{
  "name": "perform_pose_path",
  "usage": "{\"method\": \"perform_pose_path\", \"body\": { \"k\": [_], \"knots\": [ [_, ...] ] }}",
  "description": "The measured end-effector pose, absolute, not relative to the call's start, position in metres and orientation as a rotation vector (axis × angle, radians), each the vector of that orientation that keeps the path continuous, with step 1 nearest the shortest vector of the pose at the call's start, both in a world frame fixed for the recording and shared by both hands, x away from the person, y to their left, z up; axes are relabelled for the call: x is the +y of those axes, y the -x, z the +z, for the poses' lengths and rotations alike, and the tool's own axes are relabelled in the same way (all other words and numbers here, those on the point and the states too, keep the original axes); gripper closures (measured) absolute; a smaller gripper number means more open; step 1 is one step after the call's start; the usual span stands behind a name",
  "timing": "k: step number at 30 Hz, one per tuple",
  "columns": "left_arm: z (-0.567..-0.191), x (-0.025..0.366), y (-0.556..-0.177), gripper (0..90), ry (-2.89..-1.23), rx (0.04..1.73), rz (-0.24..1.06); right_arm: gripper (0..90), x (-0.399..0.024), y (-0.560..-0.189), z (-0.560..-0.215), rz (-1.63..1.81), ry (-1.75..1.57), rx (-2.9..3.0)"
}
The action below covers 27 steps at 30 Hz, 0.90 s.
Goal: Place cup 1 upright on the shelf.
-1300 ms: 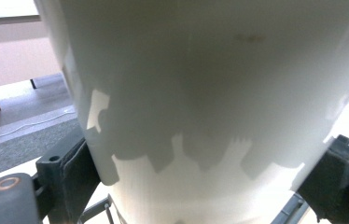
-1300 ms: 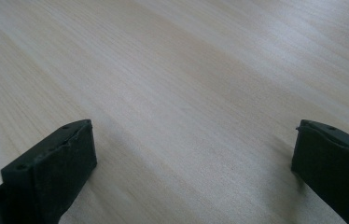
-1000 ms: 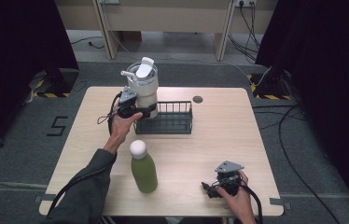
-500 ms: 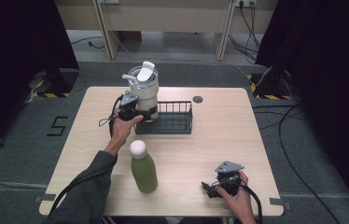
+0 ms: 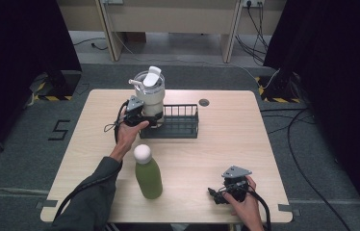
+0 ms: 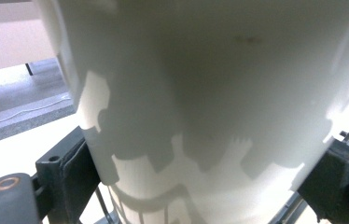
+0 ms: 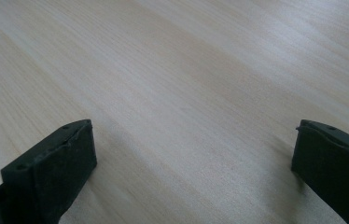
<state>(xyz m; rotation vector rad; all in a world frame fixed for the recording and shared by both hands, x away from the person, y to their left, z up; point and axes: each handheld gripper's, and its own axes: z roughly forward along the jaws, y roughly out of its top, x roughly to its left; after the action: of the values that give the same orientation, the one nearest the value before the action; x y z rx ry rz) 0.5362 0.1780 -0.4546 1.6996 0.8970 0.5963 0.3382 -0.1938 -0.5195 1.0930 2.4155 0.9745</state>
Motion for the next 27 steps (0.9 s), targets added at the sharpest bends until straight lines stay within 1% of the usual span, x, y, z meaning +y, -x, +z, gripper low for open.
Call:
{"method": "perform_pose_path", "body": {
  "k": [10,27],
  "knots": [
    [-0.4615,0.1804,-0.5364,10.7,-1.722,0.893,0.596,0.3,-0.1939,-0.3383,-0.5195,0.975,-1.092,2.416],
    [-0.464,0.1785,-0.5318,9.3,-1.676,0.91,0.592,0.3,-0.1938,-0.3381,-0.5192,0.975,-1.092,2.416]
  ]
}}
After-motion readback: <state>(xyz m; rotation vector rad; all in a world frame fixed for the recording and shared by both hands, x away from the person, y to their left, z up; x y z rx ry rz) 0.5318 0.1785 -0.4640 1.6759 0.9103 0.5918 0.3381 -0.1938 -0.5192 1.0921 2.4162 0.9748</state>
